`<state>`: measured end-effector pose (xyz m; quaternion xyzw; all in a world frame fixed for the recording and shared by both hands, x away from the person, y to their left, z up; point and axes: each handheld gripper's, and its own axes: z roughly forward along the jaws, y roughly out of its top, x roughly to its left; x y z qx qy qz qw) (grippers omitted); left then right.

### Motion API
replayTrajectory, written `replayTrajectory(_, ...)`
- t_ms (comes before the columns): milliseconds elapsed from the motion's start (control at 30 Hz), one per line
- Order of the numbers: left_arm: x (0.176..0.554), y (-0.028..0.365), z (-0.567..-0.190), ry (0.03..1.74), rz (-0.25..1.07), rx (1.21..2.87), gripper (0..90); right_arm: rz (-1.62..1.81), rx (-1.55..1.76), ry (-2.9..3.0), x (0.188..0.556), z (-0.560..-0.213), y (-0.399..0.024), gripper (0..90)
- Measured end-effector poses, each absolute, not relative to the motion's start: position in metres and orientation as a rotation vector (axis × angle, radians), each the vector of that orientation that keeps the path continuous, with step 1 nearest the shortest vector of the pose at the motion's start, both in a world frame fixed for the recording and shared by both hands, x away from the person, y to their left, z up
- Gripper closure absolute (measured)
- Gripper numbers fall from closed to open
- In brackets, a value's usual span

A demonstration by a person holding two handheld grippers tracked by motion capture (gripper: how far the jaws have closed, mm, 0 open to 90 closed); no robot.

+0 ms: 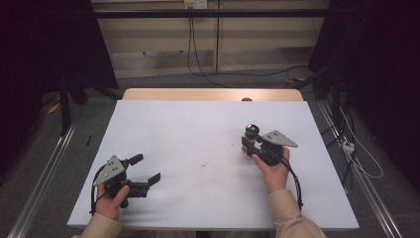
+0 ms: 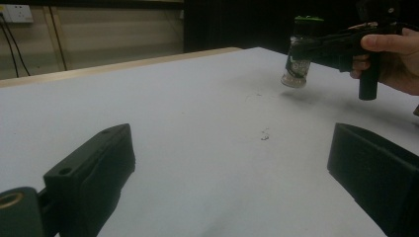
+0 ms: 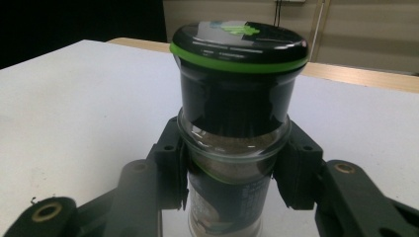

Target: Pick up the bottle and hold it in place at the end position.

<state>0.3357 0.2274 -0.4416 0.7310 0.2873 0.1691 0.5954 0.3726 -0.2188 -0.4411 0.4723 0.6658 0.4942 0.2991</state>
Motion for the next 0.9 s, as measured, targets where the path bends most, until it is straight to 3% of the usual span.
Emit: replayTrajectory(900,0.335,0.228,-0.441,0.673,0.392,1.682,3.9,1.324,1.237,1.815,0.385,-0.442,-0.195,53.1)
